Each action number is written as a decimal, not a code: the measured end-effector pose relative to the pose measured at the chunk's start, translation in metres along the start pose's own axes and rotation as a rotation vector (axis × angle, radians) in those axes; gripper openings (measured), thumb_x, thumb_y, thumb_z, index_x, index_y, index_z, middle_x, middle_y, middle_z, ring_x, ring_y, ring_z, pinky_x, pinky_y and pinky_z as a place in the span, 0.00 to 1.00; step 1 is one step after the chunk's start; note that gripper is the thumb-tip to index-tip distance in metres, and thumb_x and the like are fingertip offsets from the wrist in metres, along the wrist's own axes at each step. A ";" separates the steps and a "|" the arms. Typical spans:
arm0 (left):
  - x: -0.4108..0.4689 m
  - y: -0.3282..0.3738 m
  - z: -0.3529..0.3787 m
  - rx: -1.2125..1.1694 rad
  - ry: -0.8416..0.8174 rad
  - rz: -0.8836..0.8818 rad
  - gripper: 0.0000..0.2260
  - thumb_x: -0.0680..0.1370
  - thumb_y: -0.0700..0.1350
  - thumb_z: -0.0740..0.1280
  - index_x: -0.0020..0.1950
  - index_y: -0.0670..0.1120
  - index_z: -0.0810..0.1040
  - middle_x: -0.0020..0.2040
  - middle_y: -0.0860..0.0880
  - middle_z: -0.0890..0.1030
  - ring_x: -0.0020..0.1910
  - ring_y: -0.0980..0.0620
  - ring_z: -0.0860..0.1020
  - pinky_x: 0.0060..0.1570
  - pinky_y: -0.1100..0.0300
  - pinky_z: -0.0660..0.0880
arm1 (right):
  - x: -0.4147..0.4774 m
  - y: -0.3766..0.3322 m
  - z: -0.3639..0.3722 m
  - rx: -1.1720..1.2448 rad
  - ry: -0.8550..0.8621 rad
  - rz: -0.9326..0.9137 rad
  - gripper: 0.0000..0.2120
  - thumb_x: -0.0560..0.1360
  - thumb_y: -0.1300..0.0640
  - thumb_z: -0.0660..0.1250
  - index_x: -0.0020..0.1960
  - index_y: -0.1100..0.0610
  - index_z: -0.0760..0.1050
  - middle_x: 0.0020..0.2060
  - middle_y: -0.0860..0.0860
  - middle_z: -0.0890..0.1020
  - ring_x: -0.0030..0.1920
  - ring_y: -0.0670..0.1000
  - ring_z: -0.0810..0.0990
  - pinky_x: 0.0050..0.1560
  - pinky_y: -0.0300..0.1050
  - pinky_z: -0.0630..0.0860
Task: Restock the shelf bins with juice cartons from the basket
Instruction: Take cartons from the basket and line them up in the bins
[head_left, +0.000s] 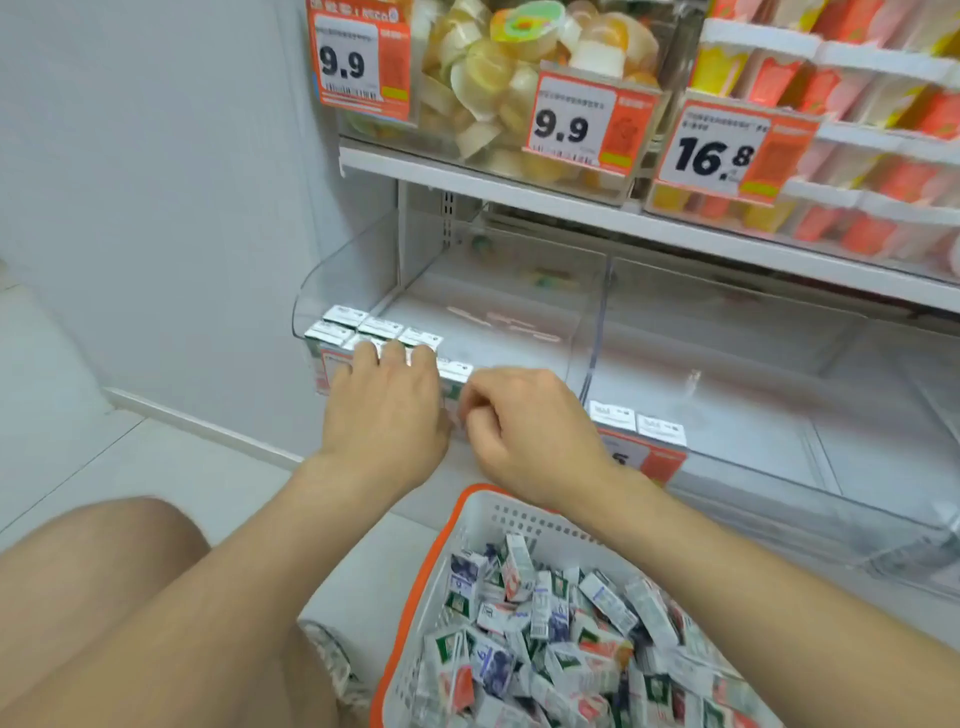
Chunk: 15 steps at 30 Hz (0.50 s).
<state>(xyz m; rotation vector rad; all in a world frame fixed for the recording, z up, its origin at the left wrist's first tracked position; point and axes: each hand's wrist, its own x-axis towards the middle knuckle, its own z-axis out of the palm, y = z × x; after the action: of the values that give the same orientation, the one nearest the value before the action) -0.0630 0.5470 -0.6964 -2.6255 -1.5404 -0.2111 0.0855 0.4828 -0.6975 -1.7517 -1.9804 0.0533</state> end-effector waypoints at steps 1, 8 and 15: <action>-0.008 0.008 0.003 -0.097 -0.055 0.040 0.14 0.79 0.54 0.67 0.58 0.46 0.72 0.56 0.43 0.79 0.58 0.38 0.77 0.47 0.50 0.71 | -0.021 0.003 -0.003 -0.046 -0.100 0.009 0.12 0.72 0.52 0.53 0.42 0.50 0.75 0.37 0.50 0.81 0.38 0.57 0.79 0.39 0.53 0.78; -0.042 0.074 0.063 0.061 -0.627 0.364 0.07 0.83 0.47 0.63 0.60 0.47 0.75 0.52 0.47 0.75 0.47 0.44 0.76 0.43 0.53 0.71 | -0.127 0.082 0.018 -0.415 -0.699 0.160 0.07 0.75 0.60 0.61 0.40 0.57 0.75 0.32 0.53 0.73 0.33 0.58 0.73 0.31 0.47 0.71; -0.027 0.119 0.136 0.298 -0.816 0.516 0.09 0.79 0.32 0.62 0.57 0.43 0.74 0.41 0.49 0.67 0.47 0.46 0.80 0.45 0.53 0.76 | -0.196 0.180 0.086 -0.105 -0.880 0.488 0.12 0.79 0.60 0.63 0.58 0.59 0.81 0.53 0.58 0.85 0.53 0.59 0.84 0.54 0.57 0.82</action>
<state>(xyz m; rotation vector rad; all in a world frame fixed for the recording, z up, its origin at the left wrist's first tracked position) 0.0376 0.4862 -0.8355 -2.8514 -0.8151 1.1394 0.2296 0.3547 -0.9000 -2.5200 -2.0191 1.0575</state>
